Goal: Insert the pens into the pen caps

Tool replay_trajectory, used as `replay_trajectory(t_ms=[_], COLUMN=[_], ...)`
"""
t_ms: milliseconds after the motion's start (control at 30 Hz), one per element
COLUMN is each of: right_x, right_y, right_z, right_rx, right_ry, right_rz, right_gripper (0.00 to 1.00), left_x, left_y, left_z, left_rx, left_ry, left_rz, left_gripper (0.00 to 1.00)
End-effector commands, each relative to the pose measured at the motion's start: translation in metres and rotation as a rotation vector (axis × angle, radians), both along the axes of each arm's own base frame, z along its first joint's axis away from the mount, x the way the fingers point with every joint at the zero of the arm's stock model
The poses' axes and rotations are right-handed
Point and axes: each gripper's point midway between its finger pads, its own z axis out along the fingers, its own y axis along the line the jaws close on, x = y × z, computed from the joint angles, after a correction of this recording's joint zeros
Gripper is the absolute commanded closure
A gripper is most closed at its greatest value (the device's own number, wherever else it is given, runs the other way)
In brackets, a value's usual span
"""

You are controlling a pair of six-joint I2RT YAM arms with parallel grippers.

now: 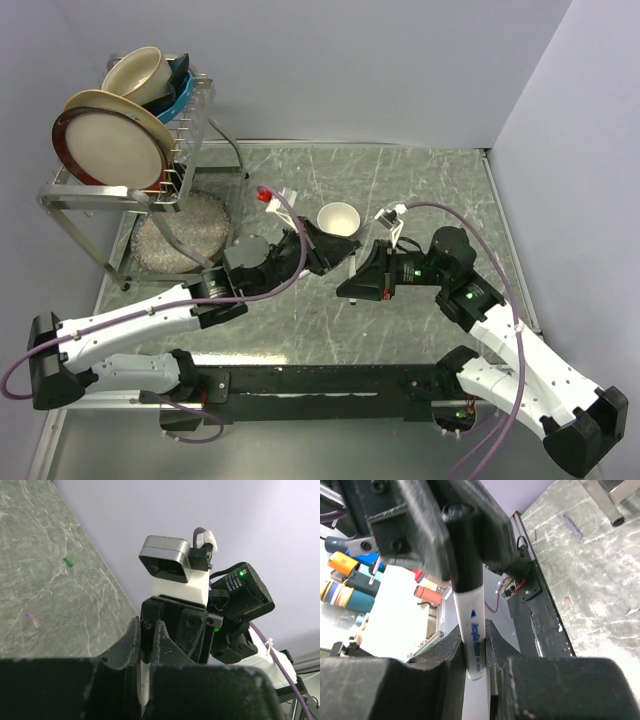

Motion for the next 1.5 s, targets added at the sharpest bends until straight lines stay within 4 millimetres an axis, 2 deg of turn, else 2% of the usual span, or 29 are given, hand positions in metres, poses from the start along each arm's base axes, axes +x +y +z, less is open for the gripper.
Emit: replay_trajectory(t_ms=[0, 67, 200, 300, 333, 367, 400, 567, 600, 633, 667, 700, 733, 800, 867, 900, 933, 1000, 1033, 1067, 1100, 1133, 1167, 1200, 1233, 1300, 1333, 1367, 1467], right_x=[0.083, 0.082, 0.080, 0.078, 0.076, 0.075, 0.075, 0.068, 0.067, 0.066, 0.067, 0.063, 0.058, 0.054, 0.048, 0.048, 0.045, 0.047, 0.048, 0.049, 0.050, 0.055, 0.057, 0.058, 0.063, 0.067, 0.071, 0.073, 0.076], right_y=[-0.021, -0.022, -0.021, -0.020, -0.020, -0.021, -0.021, -0.030, -0.034, -0.039, -0.045, -0.050, -0.055, -0.066, -0.076, -0.081, -0.085, -0.093, -0.096, -0.098, -0.101, -0.104, -0.106, -0.108, -0.111, -0.115, -0.121, -0.123, -0.130], right_z=[0.041, 0.040, 0.034, 0.028, 0.027, 0.023, 0.020, 0.010, -0.003, -0.005, -0.007, -0.018, -0.015, -0.020, -0.008, -0.009, -0.003, 0.001, 0.004, 0.008, 0.007, 0.006, 0.009, 0.008, 0.007, 0.004, 0.003, 0.003, 0.001], right_rx=[0.098, 0.098, 0.088, 0.082, 0.081, 0.074, 0.064, 0.020, -0.030, -0.052, -0.084, -0.131, -0.135, -0.179, -0.167, -0.178, -0.162, -0.158, -0.155, -0.149, -0.157, -0.169, -0.170, -0.180, -0.191, -0.218, -0.235, -0.243, -0.265], right_ry=[-0.172, -0.172, -0.162, -0.149, -0.148, -0.141, -0.135, -0.163, -0.136, -0.145, -0.171, -0.146, -0.165, -0.169, -0.197, -0.189, -0.203, -0.194, -0.196, -0.188, -0.180, -0.172, -0.170, -0.168, -0.168, -0.178, -0.179, -0.181, -0.183], right_rz=[-0.433, -0.431, -0.422, -0.411, -0.404, -0.403, -0.406, -0.428, -0.440, -0.459, -0.487, -0.494, -0.507, -0.546, -0.590, -0.618, -0.634, -0.689, -0.708, -0.730, -0.746, -0.776, -0.792, -0.803, -0.827, -0.852, -0.889, -0.904, -0.938], right_gripper=[0.87, 0.87, 0.94, 0.92, 0.87, 0.74, 0.69, 0.51, 0.48, 0.45, 0.32, 0.29, 0.22, 0.19, 0.17, 0.16, 0.15, 0.13, 0.12, 0.12, 0.12, 0.12, 0.12, 0.12, 0.12, 0.12, 0.12, 0.12, 0.12], left_x=[-0.083, -0.083, -0.083, -0.082, -0.080, -0.079, -0.076, -0.063, -0.061, -0.055, -0.051, -0.048, -0.042, -0.033, -0.022, -0.013, -0.006, 0.006, 0.017, 0.025, 0.032, 0.040, 0.047, 0.053, 0.059, 0.070, 0.072, 0.076, 0.082], left_y=[-0.002, -0.002, -0.003, -0.003, -0.002, -0.002, -0.002, 0.001, 0.002, 0.004, 0.004, 0.006, 0.008, 0.010, 0.009, 0.009, 0.005, -0.001, -0.006, -0.012, -0.015, -0.020, -0.027, -0.030, -0.034, -0.045, -0.048, -0.053, -0.048], left_z=[-0.066, -0.067, -0.069, -0.072, -0.072, -0.074, -0.072, -0.077, -0.079, -0.080, -0.083, -0.087, -0.090, -0.099, -0.113, -0.119, -0.132, -0.140, -0.160, -0.159, -0.167, -0.190, -0.189, -0.196, -0.218, -0.220, -0.239, -0.239, -0.270], left_rx=[0.200, 0.196, 0.186, 0.190, 0.189, 0.193, 0.188, 0.191, 0.194, 0.194, 0.204, 0.215, 0.222, 0.239, 0.266, 0.277, 0.304, 0.324, 0.370, 0.373, 0.391, 0.429, 0.415, 0.422, 0.460, 0.465, 0.505, 0.505, 0.574], left_ry=[0.141, 0.146, 0.150, 0.162, 0.168, 0.171, 0.172, 0.193, 0.197, 0.198, 0.207, 0.215, 0.223, 0.236, 0.258, 0.268, 0.286, 0.291, 0.314, 0.314, 0.325, 0.374, 0.382, 0.401, 0.431, 0.429, 0.440, 0.440, 0.482], left_rz=[-0.369, -0.372, -0.376, -0.384, -0.377, -0.375, -0.369, -0.353, -0.349, -0.332, -0.321, -0.310, -0.291, -0.252, -0.221, -0.193, -0.172, -0.142, -0.103, -0.084, -0.062, -0.034, -0.032, -0.026, -0.009, 0.007, 0.009, 0.010, 0.056], left_gripper=[0.99, 0.99, 0.99, 0.99, 0.99, 0.99, 0.99, 0.99, 0.99, 0.99, 0.99, 0.99, 0.99, 0.99, 0.99, 0.99, 0.99, 0.99, 0.99, 0.99, 0.99, 0.99, 0.99, 0.99, 0.99, 0.99, 0.99, 0.99, 0.99])
